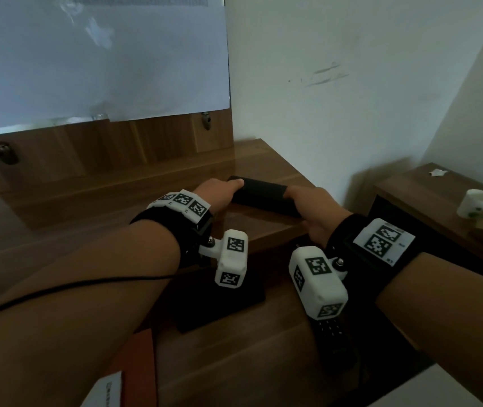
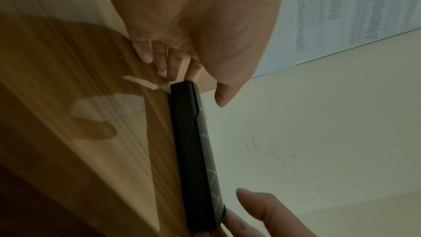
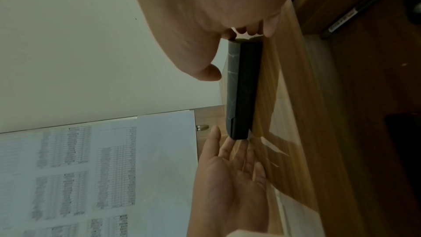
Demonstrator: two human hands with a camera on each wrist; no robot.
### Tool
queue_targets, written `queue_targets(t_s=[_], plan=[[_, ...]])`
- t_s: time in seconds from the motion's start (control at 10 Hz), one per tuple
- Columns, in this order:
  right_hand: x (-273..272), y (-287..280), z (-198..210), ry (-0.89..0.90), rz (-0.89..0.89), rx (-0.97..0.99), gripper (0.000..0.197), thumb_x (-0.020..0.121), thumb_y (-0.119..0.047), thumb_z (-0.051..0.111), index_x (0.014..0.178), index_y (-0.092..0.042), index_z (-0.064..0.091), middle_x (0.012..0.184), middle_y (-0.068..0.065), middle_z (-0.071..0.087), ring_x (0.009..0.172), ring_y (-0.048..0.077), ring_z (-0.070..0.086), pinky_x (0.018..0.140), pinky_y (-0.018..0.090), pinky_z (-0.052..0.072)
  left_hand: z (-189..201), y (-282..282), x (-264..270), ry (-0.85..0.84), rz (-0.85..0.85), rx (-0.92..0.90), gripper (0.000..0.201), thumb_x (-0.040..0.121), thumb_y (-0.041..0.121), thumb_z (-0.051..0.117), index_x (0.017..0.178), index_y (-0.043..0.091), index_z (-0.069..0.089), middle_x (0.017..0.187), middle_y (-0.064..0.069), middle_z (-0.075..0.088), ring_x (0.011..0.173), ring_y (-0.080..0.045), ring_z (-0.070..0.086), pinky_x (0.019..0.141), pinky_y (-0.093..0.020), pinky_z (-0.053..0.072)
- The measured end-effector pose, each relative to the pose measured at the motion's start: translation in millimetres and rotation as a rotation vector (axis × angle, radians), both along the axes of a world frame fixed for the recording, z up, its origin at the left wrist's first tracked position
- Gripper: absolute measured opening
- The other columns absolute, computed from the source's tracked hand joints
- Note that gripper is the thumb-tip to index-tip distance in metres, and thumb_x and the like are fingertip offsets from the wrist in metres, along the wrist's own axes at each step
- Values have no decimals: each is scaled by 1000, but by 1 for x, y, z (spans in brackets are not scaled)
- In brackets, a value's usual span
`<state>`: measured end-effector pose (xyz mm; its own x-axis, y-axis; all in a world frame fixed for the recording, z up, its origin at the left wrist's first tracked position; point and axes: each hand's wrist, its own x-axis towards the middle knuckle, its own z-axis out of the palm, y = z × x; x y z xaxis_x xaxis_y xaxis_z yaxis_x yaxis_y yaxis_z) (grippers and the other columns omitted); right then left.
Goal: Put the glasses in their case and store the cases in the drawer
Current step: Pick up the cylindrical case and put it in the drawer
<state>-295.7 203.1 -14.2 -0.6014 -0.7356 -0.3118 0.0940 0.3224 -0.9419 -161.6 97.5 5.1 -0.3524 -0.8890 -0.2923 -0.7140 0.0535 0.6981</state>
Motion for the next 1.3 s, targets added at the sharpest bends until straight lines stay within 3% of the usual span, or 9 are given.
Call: queue_targets(t_s=[0.1, 0.2, 0.3, 0.4, 0.5, 0.6, 0.8, 1.0, 1.3], plan=[[4, 0, 2, -13, -66, -15, 6, 85, -17, 59, 87, -12, 56, 79, 0, 50, 65, 9, 46, 55, 22, 39, -5, -4, 4, 125, 61, 45, 59, 93, 49, 47, 138, 12, 44, 121, -10, 54, 106, -26, 55, 88, -33, 46], [9, 1, 4, -2, -124, -11, 47, 85, -25, 57, 127, -5, 48, 94, 4, 54, 77, 13, 51, 59, 25, 41, -8, -2, 11, 280, 151, 142, 58, 85, 47, 60, 132, 16, 43, 125, -5, 53, 108, -22, 59, 95, -40, 51], [13, 2, 6, 4, -133, -2, 50, 87, -24, 57, 132, -6, 46, 92, 2, 53, 78, 13, 51, 58, 25, 43, -10, 2, 19, 391, 185, 170, 58, 85, 43, 64, 129, 12, 43, 125, -10, 56, 103, -24, 65, 88, -38, 55], [21, 7, 10, 41, -144, 0, 48, 89, -20, 58, 133, -5, 46, 104, 6, 55, 84, 15, 55, 66, 26, 49, -16, 5, 27, 406, 181, 69, 64, 85, 46, 63, 128, 1, 51, 121, -19, 61, 110, -35, 64, 76, -38, 57], [30, 16, 17, 117, -49, -21, 48, 87, -12, 60, 133, -1, 50, 126, 21, 56, 112, 33, 59, 81, 34, 50, -14, 9, 42, 400, 181, 79, 63, 82, 48, 64, 122, 0, 57, 104, -13, 62, 110, -39, 64, 83, -45, 58], [34, 22, 18, 27, -18, -70, 42, 87, -17, 62, 125, 1, 57, 108, 14, 60, 99, 27, 60, 74, 34, 52, -14, 10, 62, 350, 195, 132, 71, 67, 57, 68, 121, 12, 58, 117, -10, 62, 102, -32, 66, 53, -29, 55], [50, 36, 20, 54, 70, 19, 12, 90, -14, 63, 99, -8, 58, 102, 9, 56, 87, 22, 58, 61, 27, 53, -9, 31, 99, 369, 140, 155, 29, 86, 45, 62, 88, 17, 64, 113, -17, 65, 95, -33, 67, 63, -27, 54], [55, 56, 20, 127, 238, 113, 18, 91, -12, 63, 77, -15, 51, 85, 4, 54, 80, 18, 57, 70, 29, 54, -9, 57, 134, -31, -60, -99, 52, 91, 57, 47, 83, 8, 63, 69, -8, 56, 51, -18, 46, 50, -27, 33], [58, 68, 8, 181, 466, 353, 7, 91, -14, 64, 93, -9, 60, 94, 8, 65, 81, 18, 64, 63, 29, 56, -27, 83, 157, 54, -46, 236, 43, 88, 48, 58, 98, 7, 63, 92, -2, 73, 81, -15, 68, 66, -25, 45]])
